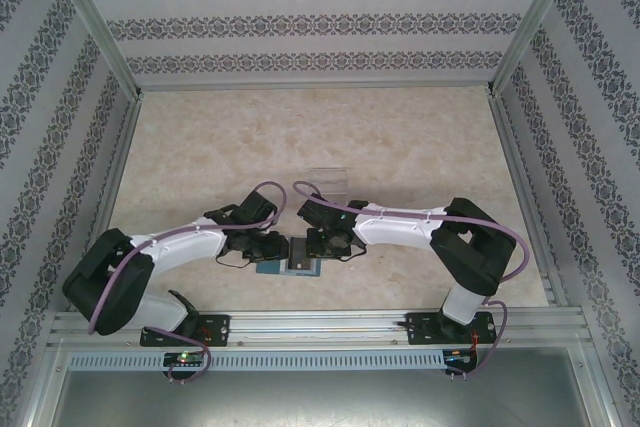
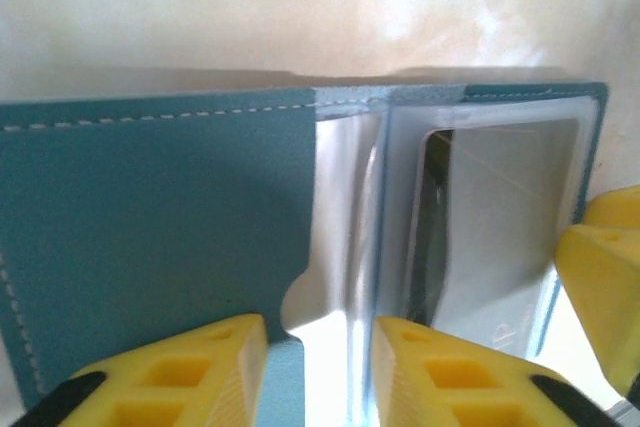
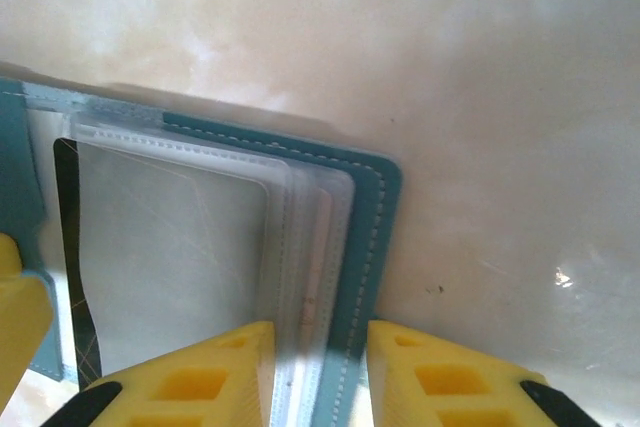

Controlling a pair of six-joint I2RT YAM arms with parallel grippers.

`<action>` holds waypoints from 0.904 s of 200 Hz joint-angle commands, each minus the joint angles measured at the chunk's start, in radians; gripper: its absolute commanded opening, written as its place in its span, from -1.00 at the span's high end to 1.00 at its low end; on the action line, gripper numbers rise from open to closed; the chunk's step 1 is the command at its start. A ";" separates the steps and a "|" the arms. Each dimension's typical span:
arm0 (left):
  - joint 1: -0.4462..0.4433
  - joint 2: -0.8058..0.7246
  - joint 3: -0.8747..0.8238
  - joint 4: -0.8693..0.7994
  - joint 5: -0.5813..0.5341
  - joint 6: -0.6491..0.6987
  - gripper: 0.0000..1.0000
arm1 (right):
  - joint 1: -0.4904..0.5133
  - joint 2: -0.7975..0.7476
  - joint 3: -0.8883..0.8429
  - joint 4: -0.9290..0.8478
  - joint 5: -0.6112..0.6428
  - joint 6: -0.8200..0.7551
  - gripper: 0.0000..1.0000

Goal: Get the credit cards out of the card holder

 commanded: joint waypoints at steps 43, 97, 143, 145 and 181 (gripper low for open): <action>0.002 -0.092 -0.044 0.076 0.007 -0.050 0.17 | 0.010 0.002 -0.006 -0.028 0.017 -0.016 0.40; 0.002 -0.014 -0.024 0.084 0.020 -0.035 0.22 | 0.010 0.000 -0.009 -0.029 0.018 -0.016 0.42; 0.002 0.031 -0.022 0.057 0.008 -0.014 0.28 | 0.010 -0.001 -0.009 -0.029 0.019 -0.014 0.42; 0.002 0.032 -0.021 0.054 0.006 -0.013 0.28 | 0.010 -0.001 -0.009 -0.029 0.019 -0.014 0.42; 0.002 0.046 -0.002 -0.023 -0.046 0.011 0.37 | 0.010 -0.003 -0.010 -0.036 0.025 -0.013 0.40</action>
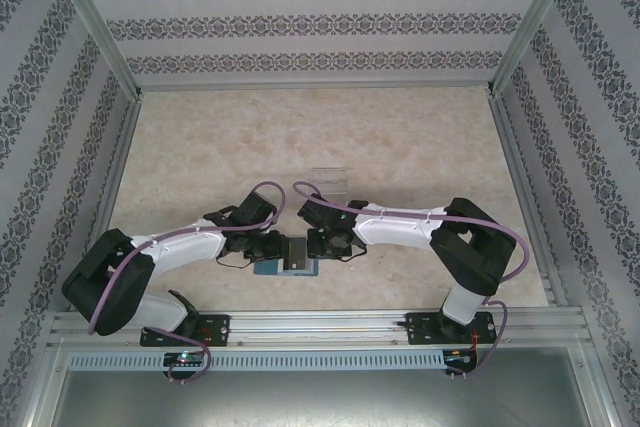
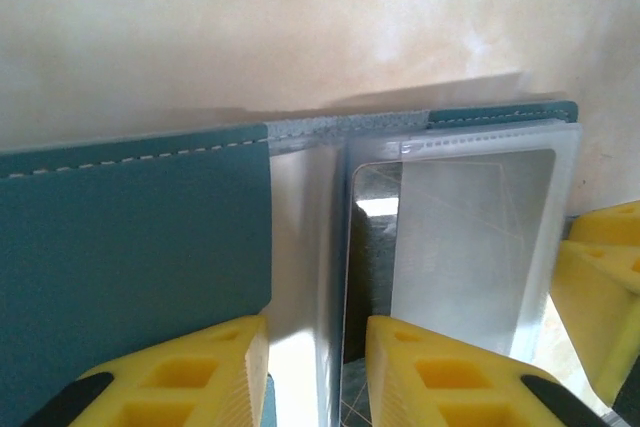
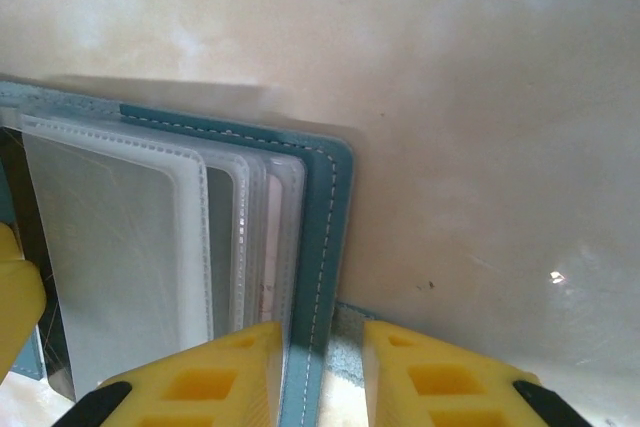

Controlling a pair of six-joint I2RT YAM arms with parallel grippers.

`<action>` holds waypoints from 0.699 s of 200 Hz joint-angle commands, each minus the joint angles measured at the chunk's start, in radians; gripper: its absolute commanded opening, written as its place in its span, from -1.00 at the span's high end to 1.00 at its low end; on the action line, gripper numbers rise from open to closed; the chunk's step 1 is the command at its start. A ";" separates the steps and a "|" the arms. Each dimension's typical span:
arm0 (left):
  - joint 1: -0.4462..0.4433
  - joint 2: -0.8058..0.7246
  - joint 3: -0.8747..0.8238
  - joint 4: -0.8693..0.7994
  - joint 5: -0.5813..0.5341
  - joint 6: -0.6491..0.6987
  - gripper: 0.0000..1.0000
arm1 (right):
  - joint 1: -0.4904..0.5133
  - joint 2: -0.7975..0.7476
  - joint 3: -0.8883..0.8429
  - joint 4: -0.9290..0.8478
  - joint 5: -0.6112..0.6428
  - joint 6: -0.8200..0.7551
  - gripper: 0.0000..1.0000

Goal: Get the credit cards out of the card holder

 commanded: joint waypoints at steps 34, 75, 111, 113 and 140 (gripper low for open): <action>0.002 0.005 0.017 -0.129 -0.091 0.046 0.44 | 0.010 -0.006 -0.008 -0.034 0.030 -0.006 0.42; 0.002 -0.073 0.030 -0.147 -0.098 0.034 0.43 | 0.010 -0.034 -0.002 -0.059 0.057 -0.005 0.46; 0.002 -0.119 0.037 -0.140 -0.091 0.021 0.39 | 0.010 -0.083 0.003 -0.050 0.060 -0.009 0.47; 0.001 -0.120 0.036 -0.137 -0.088 0.020 0.38 | 0.010 -0.087 0.002 -0.044 0.057 -0.009 0.47; 0.004 -0.128 0.010 -0.069 -0.049 -0.007 0.36 | 0.012 -0.105 -0.015 0.060 -0.016 -0.009 0.61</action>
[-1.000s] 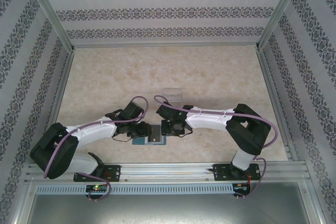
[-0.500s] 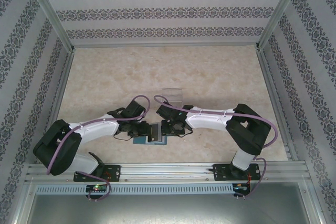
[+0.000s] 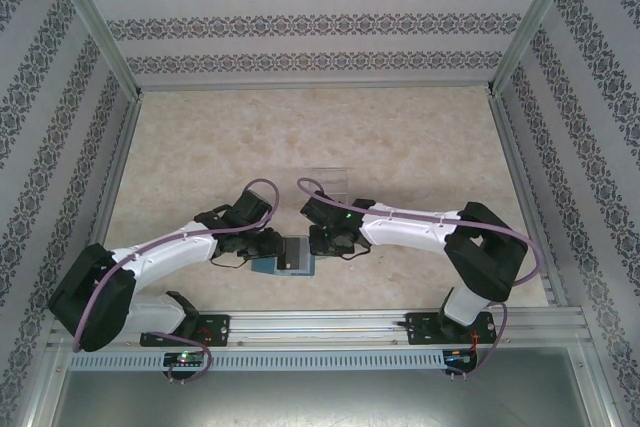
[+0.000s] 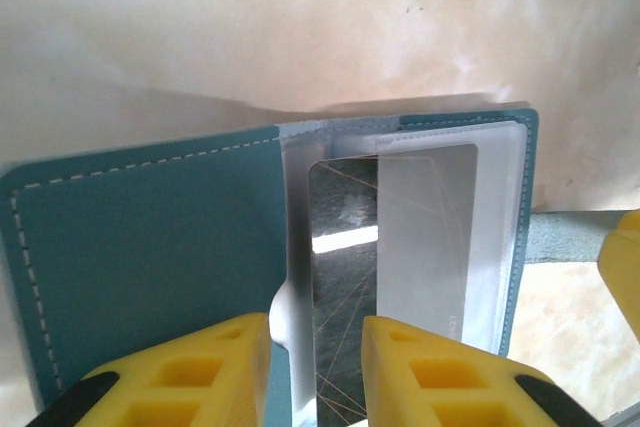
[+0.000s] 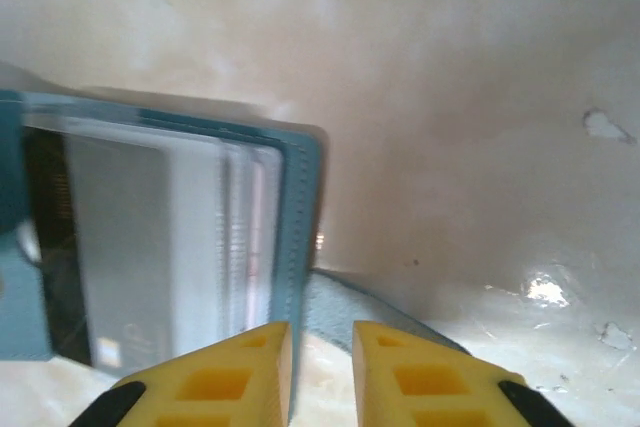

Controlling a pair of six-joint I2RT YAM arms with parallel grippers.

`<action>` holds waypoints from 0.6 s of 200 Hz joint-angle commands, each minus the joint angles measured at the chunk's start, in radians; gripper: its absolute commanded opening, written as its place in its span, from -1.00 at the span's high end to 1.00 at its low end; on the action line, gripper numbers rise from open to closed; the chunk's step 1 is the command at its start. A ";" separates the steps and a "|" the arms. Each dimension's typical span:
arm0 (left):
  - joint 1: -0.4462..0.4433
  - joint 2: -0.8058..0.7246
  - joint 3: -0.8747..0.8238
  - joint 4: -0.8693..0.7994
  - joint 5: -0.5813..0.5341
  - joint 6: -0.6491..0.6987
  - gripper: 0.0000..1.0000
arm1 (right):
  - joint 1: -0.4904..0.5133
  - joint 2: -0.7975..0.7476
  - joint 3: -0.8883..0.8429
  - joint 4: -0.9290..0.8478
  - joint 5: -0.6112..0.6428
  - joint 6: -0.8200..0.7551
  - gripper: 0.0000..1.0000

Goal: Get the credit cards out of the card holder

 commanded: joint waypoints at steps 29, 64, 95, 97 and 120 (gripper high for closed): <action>0.016 -0.002 -0.025 0.091 0.058 -0.048 0.36 | 0.012 -0.012 -0.021 0.162 -0.116 0.002 0.67; 0.028 0.012 -0.055 0.147 0.094 -0.057 0.35 | 0.012 0.035 -0.025 0.191 -0.145 0.006 0.70; 0.035 0.027 -0.075 0.169 0.106 -0.062 0.32 | 0.012 0.078 -0.041 0.212 -0.164 0.016 0.73; 0.035 0.028 -0.075 0.169 0.107 -0.062 0.32 | 0.011 0.079 -0.042 0.213 -0.164 0.018 0.73; 0.040 0.038 -0.087 0.194 0.120 -0.063 0.32 | 0.013 0.092 -0.048 0.201 -0.159 0.023 0.73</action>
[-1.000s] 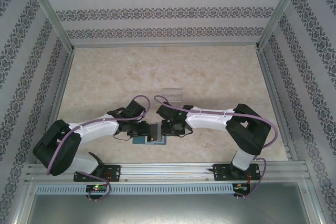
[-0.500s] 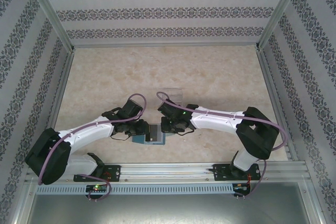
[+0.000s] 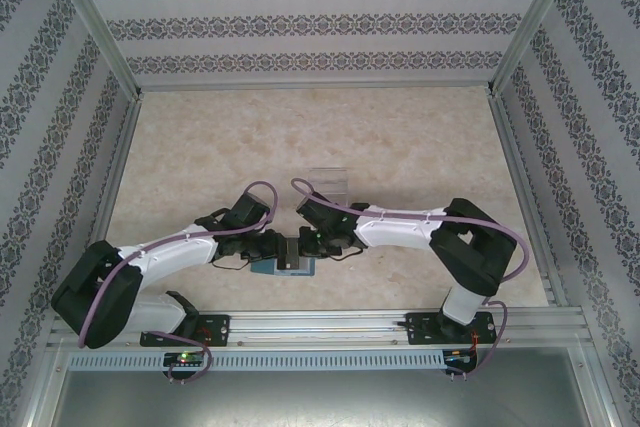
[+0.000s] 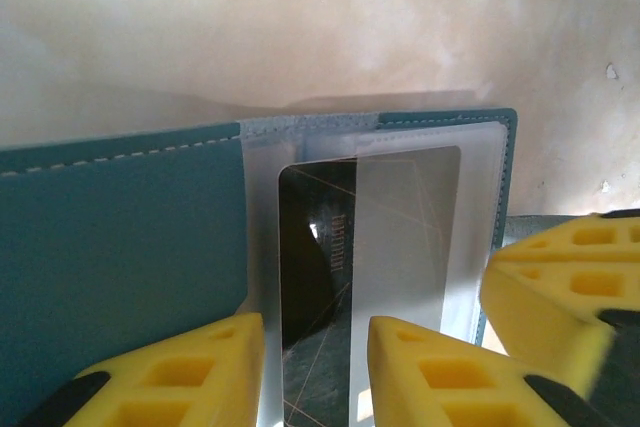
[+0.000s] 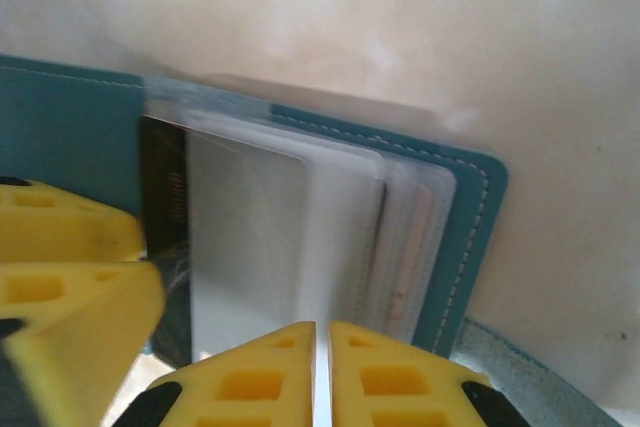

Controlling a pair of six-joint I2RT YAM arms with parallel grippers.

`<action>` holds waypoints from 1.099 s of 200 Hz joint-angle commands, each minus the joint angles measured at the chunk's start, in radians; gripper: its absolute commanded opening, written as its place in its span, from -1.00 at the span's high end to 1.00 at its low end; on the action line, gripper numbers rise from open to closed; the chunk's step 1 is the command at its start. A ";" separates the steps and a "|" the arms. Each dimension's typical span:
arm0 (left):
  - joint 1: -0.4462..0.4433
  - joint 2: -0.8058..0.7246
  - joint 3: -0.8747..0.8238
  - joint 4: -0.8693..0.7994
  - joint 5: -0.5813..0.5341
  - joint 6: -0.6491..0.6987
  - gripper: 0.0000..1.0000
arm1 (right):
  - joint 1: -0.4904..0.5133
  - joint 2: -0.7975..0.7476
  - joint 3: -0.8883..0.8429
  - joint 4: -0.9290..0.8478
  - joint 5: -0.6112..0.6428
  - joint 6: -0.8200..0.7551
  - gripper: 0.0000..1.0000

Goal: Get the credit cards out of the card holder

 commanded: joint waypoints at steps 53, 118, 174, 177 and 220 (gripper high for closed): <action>0.020 0.036 -0.035 0.102 0.052 -0.027 0.43 | 0.012 0.027 -0.017 -0.006 -0.013 0.017 0.73; 0.028 -0.018 -0.041 0.045 0.012 -0.021 0.64 | 0.011 0.020 -0.016 -0.025 0.000 0.016 0.73; 0.037 -0.091 -0.048 -0.029 -0.025 -0.008 0.69 | 0.011 0.017 -0.012 -0.039 0.011 0.015 0.74; 0.036 -0.093 -0.048 -0.031 -0.026 -0.007 0.69 | 0.012 0.018 -0.011 -0.039 0.010 0.014 0.74; 0.042 -0.125 -0.050 -0.078 -0.048 0.001 0.70 | 0.010 0.018 -0.009 -0.047 0.015 0.012 0.74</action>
